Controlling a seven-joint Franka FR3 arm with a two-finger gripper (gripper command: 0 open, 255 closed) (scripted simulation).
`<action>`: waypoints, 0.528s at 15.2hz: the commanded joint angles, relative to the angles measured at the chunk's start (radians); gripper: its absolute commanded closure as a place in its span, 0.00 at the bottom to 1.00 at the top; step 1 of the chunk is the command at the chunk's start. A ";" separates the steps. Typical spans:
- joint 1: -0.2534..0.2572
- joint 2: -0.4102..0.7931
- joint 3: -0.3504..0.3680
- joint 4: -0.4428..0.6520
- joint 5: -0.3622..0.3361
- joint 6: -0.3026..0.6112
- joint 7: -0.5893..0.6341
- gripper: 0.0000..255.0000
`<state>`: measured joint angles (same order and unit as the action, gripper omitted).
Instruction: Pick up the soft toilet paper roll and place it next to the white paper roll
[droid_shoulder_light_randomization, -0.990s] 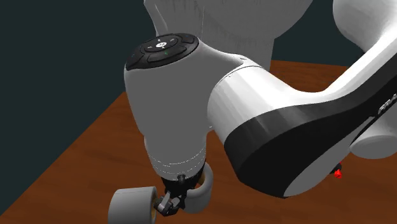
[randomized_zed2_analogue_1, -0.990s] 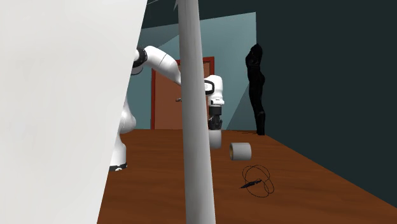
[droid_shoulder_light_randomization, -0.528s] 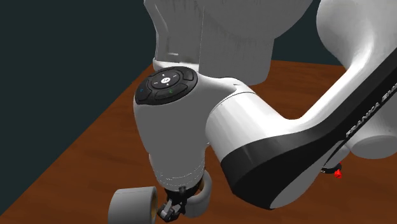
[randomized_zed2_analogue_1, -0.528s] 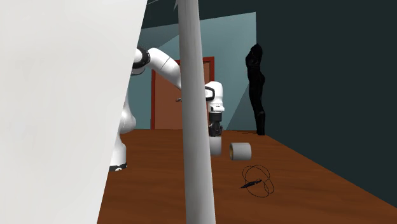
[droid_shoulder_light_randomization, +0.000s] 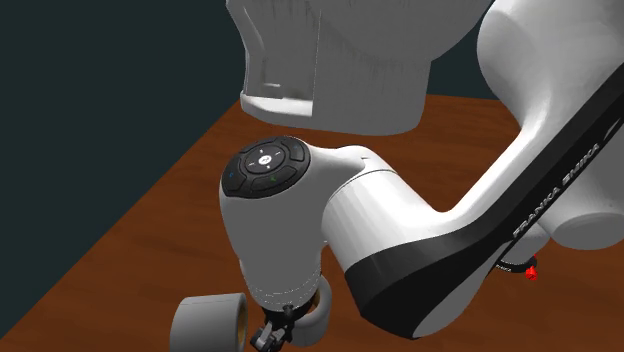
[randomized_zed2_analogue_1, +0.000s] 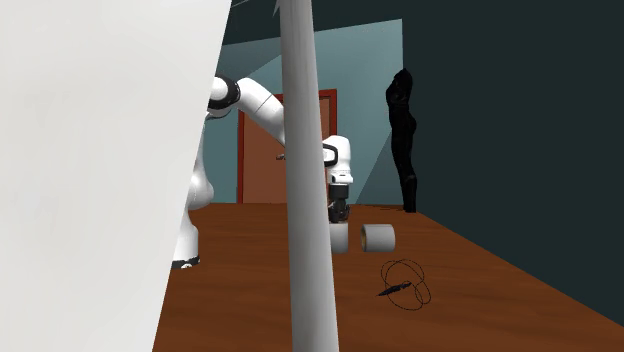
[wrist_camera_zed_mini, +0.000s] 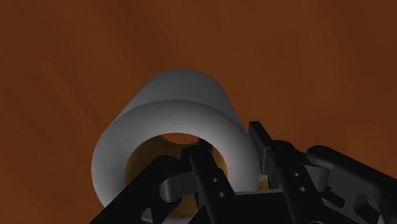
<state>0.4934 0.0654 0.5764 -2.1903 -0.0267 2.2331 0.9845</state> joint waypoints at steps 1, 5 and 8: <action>0.000 0.001 0.000 0.000 -0.001 0.001 0.001 1.00; 0.000 0.001 0.000 0.000 -0.001 0.001 0.001 0.00; 0.000 0.000 0.000 0.000 -0.001 0.001 0.001 0.00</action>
<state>0.4936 0.0658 0.5765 -2.1903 -0.0273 2.2343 0.9852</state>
